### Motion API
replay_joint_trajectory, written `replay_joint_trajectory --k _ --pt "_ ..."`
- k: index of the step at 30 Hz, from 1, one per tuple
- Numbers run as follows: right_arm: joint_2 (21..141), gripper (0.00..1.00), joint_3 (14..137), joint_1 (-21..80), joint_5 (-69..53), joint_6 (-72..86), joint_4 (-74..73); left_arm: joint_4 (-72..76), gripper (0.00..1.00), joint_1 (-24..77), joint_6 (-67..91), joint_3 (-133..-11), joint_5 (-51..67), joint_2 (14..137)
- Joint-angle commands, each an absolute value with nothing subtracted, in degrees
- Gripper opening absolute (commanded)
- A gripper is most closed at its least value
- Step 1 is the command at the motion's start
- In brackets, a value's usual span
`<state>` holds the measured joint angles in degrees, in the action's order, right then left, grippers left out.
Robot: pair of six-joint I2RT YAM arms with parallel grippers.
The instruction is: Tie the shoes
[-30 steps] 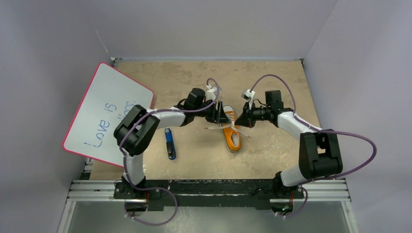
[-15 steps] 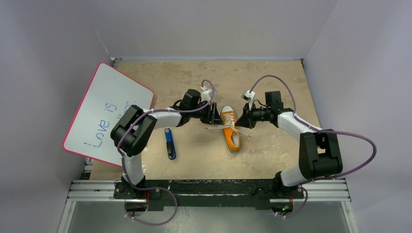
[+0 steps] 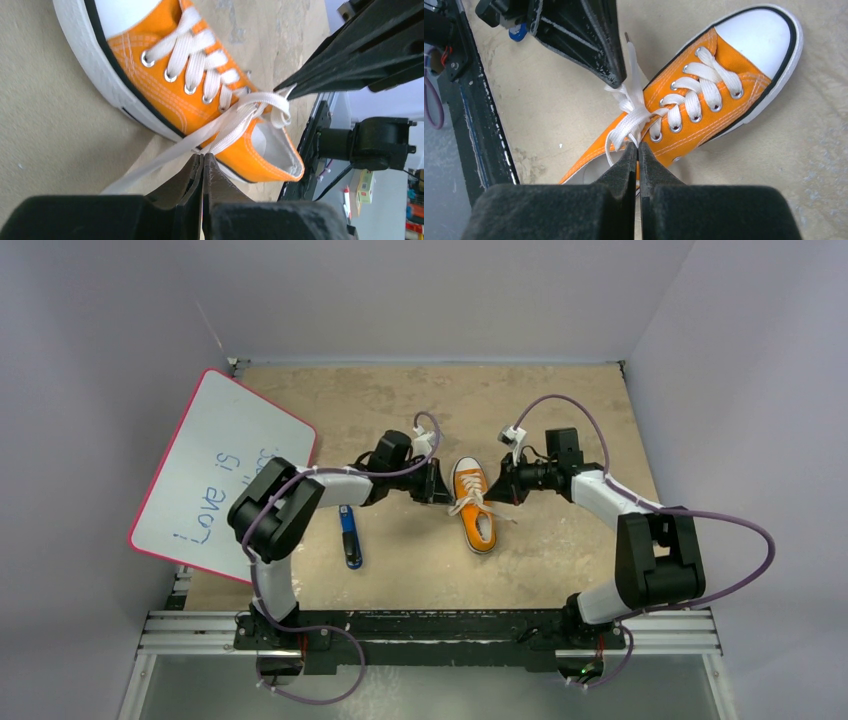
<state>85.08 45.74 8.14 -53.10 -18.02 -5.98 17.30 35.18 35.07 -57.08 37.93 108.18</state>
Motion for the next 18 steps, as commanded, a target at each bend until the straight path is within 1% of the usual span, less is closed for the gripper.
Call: replay_joint_trajectory --k 1,6,8,9,11,13,15,18 --pt "84.05 0.00 47.36 8.31 -50.62 -10.88 -8.46 14.81 0.00 36.14 32.19 -55.41 38.64 105.79" --pt "87.10 0.00 48.68 8.24 -44.38 3.59 -14.38 14.75 0.00 36.94 32.35 -54.04 37.79 106.36" --pt "87.23 0.00 48.20 8.22 -43.68 3.98 -13.41 16.78 0.00 37.21 33.49 -53.64 38.39 106.40" --pt "86.45 0.00 47.18 8.29 -44.10 4.41 -11.93 18.73 0.05 37.16 34.45 -53.05 38.56 105.99" --pt "84.94 0.00 45.95 8.26 -43.97 4.78 -11.14 22.38 0.18 37.10 36.09 -51.78 38.59 104.64" --pt "84.96 0.00 47.16 8.27 -43.88 4.40 -11.91 23.86 0.30 36.99 36.61 -51.05 38.06 103.34" --pt "86.34 0.00 48.95 8.26 -44.07 2.96 -13.10 25.59 0.37 37.00 36.92 -50.28 38.23 102.89" --pt "87.55 0.00 50.30 8.26 -44.86 2.26 -13.43 29.19 0.45 36.99 38.25 -50.00 39.54 103.95"
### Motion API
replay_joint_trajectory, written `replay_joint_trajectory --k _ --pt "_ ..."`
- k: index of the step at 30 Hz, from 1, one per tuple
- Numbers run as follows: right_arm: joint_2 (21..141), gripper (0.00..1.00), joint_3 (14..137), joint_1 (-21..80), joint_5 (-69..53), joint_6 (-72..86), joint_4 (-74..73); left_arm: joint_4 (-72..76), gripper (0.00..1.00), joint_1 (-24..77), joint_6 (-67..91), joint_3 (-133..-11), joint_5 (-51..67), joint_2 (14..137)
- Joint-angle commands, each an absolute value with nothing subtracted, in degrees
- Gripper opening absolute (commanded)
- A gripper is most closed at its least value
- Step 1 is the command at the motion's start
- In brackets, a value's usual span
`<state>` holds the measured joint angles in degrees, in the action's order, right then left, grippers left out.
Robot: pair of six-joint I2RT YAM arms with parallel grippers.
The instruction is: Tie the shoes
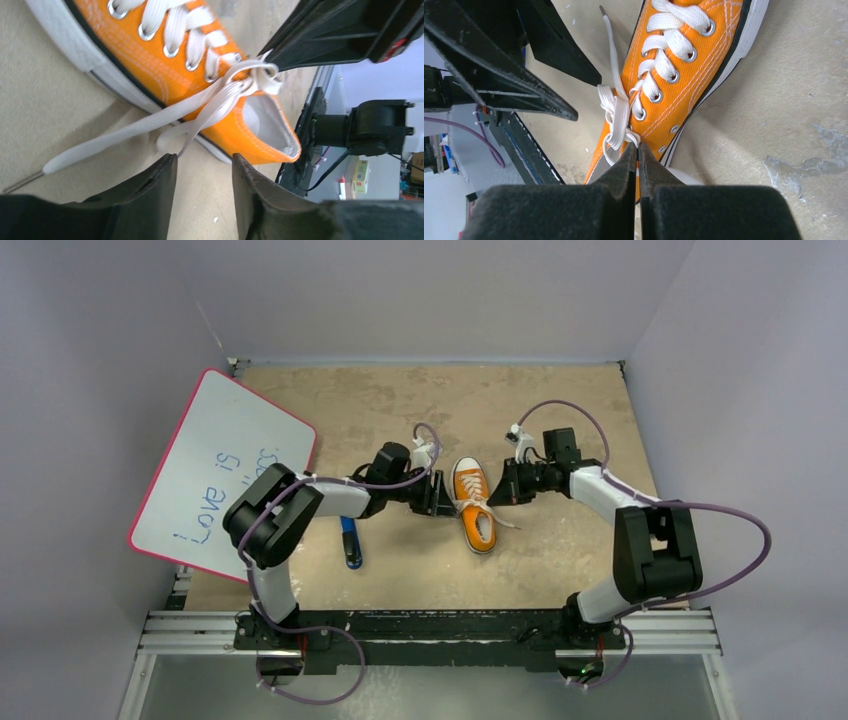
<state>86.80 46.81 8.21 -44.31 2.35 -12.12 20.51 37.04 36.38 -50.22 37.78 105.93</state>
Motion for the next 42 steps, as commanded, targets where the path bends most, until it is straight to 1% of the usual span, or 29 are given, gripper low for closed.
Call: replay_joint_trajectory --k 1,4,8,11,14,16,21,23,25,27,28,29,32,34,36,38,40,42 --pt "87.69 0.00 50.43 8.26 -45.09 2.26 -13.22 30.42 0.50 37.00 38.70 -50.07 40.03 104.74" --pt "87.75 0.00 50.60 8.26 -45.42 1.74 -12.93 31.01 0.62 36.99 39.16 -51.25 40.88 107.03" --pt "88.15 0.00 50.90 8.31 -45.77 0.94 -13.73 31.23 0.69 37.00 39.16 -52.38 40.75 108.77" --pt "87.90 0.00 50.71 8.26 -45.89 0.94 -13.63 29.65 0.72 37.00 37.42 -52.27 39.67 108.74" --pt "87.82 0.00 50.48 8.28 -45.97 0.88 -13.56 26.80 0.71 36.98 34.66 -51.98 37.86 108.04" --pt "87.66 0.00 50.32 8.30 -45.97 0.81 -13.45 27.17 0.68 36.98 34.61 -51.59 38.55 108.55" --pt "87.33 0.00 49.89 8.26 -45.82 0.49 -13.05 38.41 0.56 37.09 41.13 -49.80 41.51 112.34" --pt "86.71 0.00 49.41 8.26 -45.19 1.52 -12.42 39.09 0.45 36.93 41.60 -49.99 41.57 113.12" --pt "85.73 0.00 48.95 8.31 -43.47 2.92 -12.05 38.32 0.28 36.70 41.87 -49.91 41.54 112.65" --pt "84.35 0.00 48.46 8.26 -41.59 3.99 -12.30 36.85 0.14 36.65 41.90 -48.40 40.91 110.62" --pt "83.57 0.00 47.85 8.26 -41.12 4.61 -12.54 35.13 0.04 36.65 41.01 -47.26 39.95 109.44" --pt "82.59 0.00 47.29 8.26 -40.40 5.04 -12.61 32.67 0.00 36.65 40.49 -46.94 39.49 108.26" --pt "79.59 0.00 45.94 8.20 -37.89 6.90 -13.99 25.76 0.00 36.78 38.76 -46.73 39.53 105.58" --pt "78.78 0.00 45.21 7.20 -38.55 7.47 -14.80 19.85 0.00 36.97 37.12 -47.64 39.25 104.77" --pt "77.99 0.00 43.04 6.56 -38.39 10.32 -11.53 14.24 0.00 37.08 35.54 -48.46 38.51 104.80" --pt "76.30 0.00 40.44 5.36 -35.59 14.60 -6.38 10.53 0.00 37.09 34.87 -48.72 37.97 105.82" --pt "74.53 0.00 38.14 3.39 -31.93 20.46 -1.37 3.41 0.00 37.09 33.44 -49.98 36.22 107.36" --pt "73.81 0.00 37.11 0.55 -29.39 23.79 0.90 0.49 0.00 37.00 33.64 -50.54 34.78 108.65"
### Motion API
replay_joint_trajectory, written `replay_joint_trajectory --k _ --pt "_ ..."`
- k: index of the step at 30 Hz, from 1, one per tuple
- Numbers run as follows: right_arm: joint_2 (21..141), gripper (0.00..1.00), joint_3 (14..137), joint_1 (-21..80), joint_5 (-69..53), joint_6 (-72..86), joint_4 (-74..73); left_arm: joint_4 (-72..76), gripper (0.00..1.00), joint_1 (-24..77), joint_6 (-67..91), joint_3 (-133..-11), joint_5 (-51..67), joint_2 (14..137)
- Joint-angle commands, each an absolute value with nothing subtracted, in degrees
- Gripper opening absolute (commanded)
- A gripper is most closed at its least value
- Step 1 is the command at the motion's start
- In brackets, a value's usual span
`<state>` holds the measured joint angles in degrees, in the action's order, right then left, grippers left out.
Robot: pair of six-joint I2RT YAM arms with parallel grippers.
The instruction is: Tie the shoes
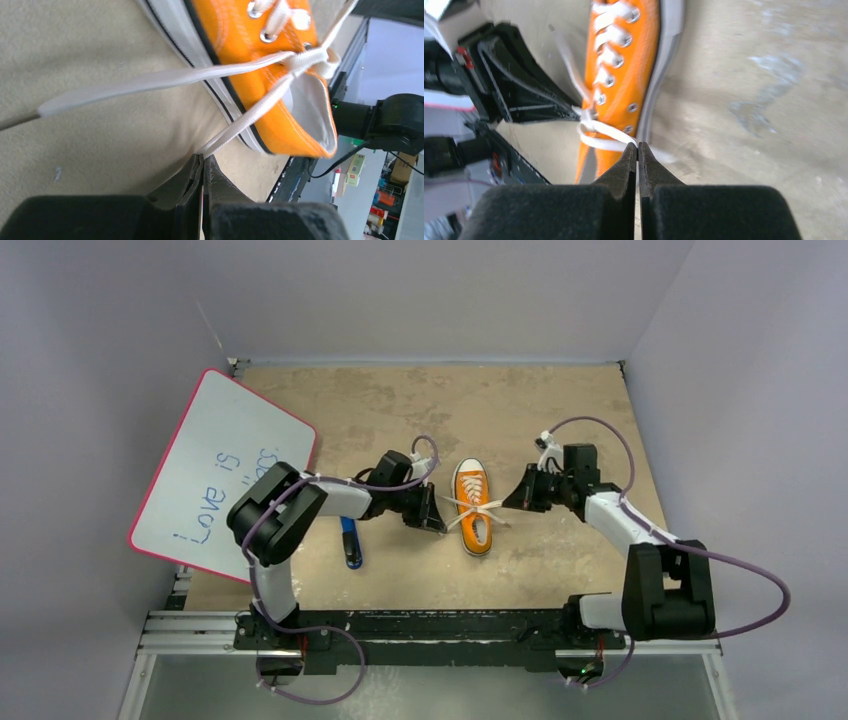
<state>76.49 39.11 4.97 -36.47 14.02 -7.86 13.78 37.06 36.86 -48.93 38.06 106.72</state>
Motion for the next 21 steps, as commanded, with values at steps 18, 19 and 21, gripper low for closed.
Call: replay_joint_trajectory --k 18,19,21 --pt "78.90 0.00 31.44 -10.00 -29.84 27.69 10.73 1.54 0.00 36.82 34.02 -47.88 28.24 106.72" --pt "78.88 0.00 31.52 -10.42 -29.77 27.44 11.18 1.44 0.00 36.83 33.71 -47.75 28.26 106.78" --pt "79.42 0.00 31.81 -11.28 -30.08 27.28 11.55 1.23 0.00 36.83 33.15 -47.73 28.19 106.74"
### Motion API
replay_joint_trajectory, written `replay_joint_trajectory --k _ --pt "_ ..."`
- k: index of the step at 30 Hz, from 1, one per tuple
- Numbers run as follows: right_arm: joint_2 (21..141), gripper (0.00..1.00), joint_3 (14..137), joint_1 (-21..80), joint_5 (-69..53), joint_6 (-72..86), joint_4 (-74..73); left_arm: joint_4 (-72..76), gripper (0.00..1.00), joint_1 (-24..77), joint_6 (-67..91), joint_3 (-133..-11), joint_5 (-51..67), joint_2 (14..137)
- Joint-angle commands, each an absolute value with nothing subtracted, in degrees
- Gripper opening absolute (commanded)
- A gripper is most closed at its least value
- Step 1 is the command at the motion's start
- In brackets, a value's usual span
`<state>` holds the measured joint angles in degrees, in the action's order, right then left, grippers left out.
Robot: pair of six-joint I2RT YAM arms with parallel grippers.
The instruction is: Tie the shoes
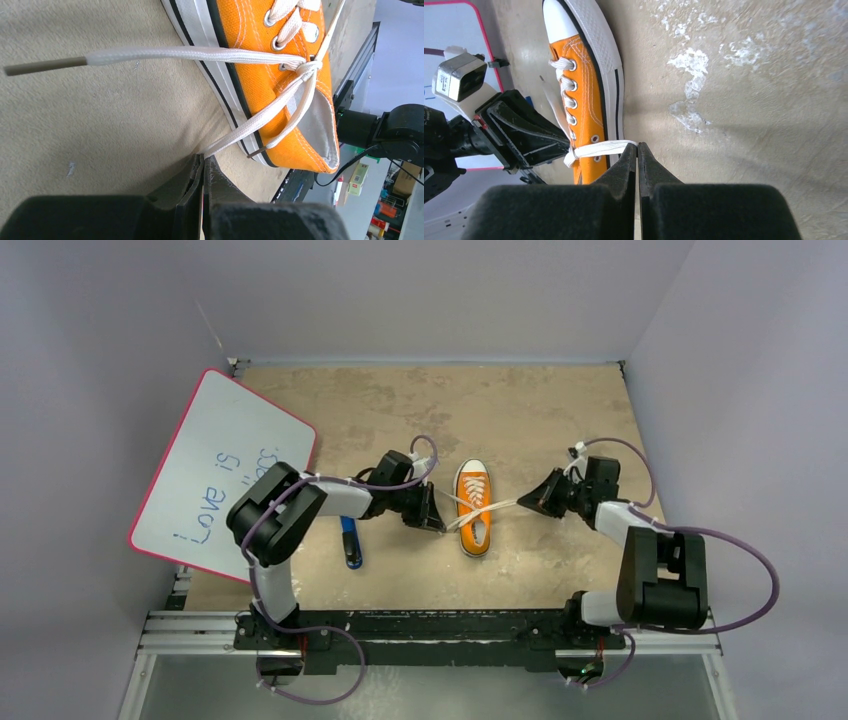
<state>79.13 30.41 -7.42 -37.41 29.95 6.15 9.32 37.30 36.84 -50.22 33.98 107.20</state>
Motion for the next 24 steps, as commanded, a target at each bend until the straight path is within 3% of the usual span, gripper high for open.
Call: replay_joint_trajectory --k 1,9,12,14,17,20,24 --pt "79.83 0.00 31.94 -12.01 -30.39 27.07 11.50 0.90 0.00 36.82 32.83 -47.60 27.90 106.34" --pt "83.13 0.00 31.77 -13.87 -31.51 26.42 14.55 1.92 0.00 36.74 30.33 -45.53 27.55 105.32" --pt "82.27 0.00 34.49 -13.43 -30.55 23.29 9.10 0.46 0.00 36.74 30.05 -48.32 27.80 105.78" --pt "79.95 0.00 37.81 -12.11 -28.33 18.63 2.04 -2.15 0.15 36.74 29.07 -49.81 26.44 104.26" --pt "75.76 0.18 42.55 -9.33 -23.73 12.91 -8.50 -4.33 0.31 36.66 27.59 -50.73 23.51 99.62" --pt "72.82 0.49 45.23 -6.74 -24.29 13.03 -13.33 -9.56 0.37 36.74 25.44 -52.63 20.46 96.63" --pt "72.30 0.68 47.77 1.59 -23.71 15.13 -16.01 -14.64 0.56 36.65 24.19 -52.66 15.31 92.38"
